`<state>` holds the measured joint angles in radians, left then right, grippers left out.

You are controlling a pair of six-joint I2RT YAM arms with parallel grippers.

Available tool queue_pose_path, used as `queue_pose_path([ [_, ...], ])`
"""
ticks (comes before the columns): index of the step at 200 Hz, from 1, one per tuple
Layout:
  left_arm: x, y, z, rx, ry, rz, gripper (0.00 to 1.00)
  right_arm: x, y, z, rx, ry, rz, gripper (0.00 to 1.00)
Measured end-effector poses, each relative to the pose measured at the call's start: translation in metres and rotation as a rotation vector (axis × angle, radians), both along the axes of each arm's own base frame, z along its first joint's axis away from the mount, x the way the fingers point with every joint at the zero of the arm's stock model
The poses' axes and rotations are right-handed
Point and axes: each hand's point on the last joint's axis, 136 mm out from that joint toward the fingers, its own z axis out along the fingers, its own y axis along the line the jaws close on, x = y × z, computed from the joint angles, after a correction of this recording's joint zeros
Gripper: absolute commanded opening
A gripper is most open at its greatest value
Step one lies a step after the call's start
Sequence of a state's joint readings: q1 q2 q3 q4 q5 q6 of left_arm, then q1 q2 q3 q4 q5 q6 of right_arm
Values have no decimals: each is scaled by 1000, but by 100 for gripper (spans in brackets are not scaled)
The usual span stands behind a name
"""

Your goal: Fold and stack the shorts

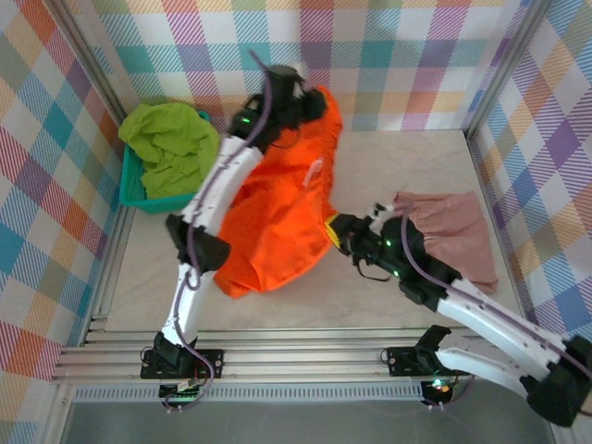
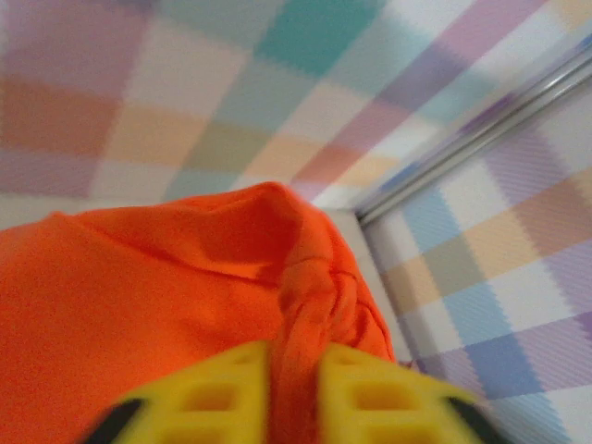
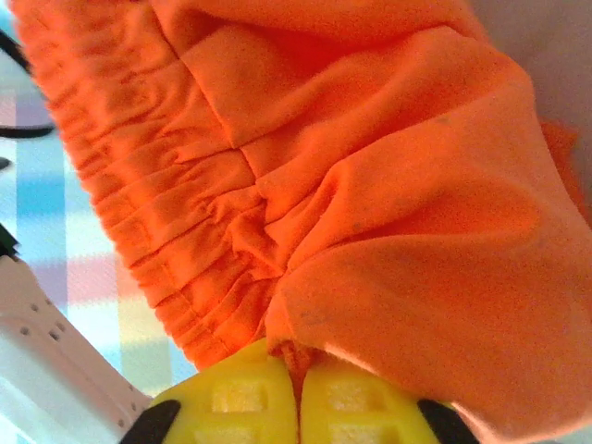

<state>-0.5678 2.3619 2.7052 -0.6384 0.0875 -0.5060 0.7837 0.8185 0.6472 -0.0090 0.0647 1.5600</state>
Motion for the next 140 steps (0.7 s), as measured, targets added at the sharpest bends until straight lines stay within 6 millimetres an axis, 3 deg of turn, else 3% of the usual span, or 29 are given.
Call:
queue_pose_path([
  [10, 7, -26, -39, 16, 30, -31, 82, -8, -23, -28, -56, 55, -59, 73],
  [27, 9, -56, -100, 64, 98, -75, 91, -19, -59, -60, -147, 109, -146, 88],
  [38, 4, -59, -127, 113, 149, -86, 95, -23, -79, -71, -208, 114, -189, 95],
  [49, -2, -55, -138, 158, 180, -84, 99, -24, -92, -74, -274, 86, -208, 100],
  [66, -6, -38, -122, 188, 181, -74, 100, -21, -102, -71, -397, 46, -195, 100],
  [84, -19, 3, -90, 213, 197, -25, 100, -6, -97, -57, -536, 12, -124, 99],
  [114, -70, 96, -31, 172, 173, 97, 100, 45, -50, -32, -642, -58, 110, 100],
  [128, -99, 136, -19, 122, 153, 161, 100, 70, -26, -35, -647, -76, 221, 99],
  [140, -124, 158, -26, 98, 157, 197, 100, 89, -6, -42, -637, -75, 312, 100],
])
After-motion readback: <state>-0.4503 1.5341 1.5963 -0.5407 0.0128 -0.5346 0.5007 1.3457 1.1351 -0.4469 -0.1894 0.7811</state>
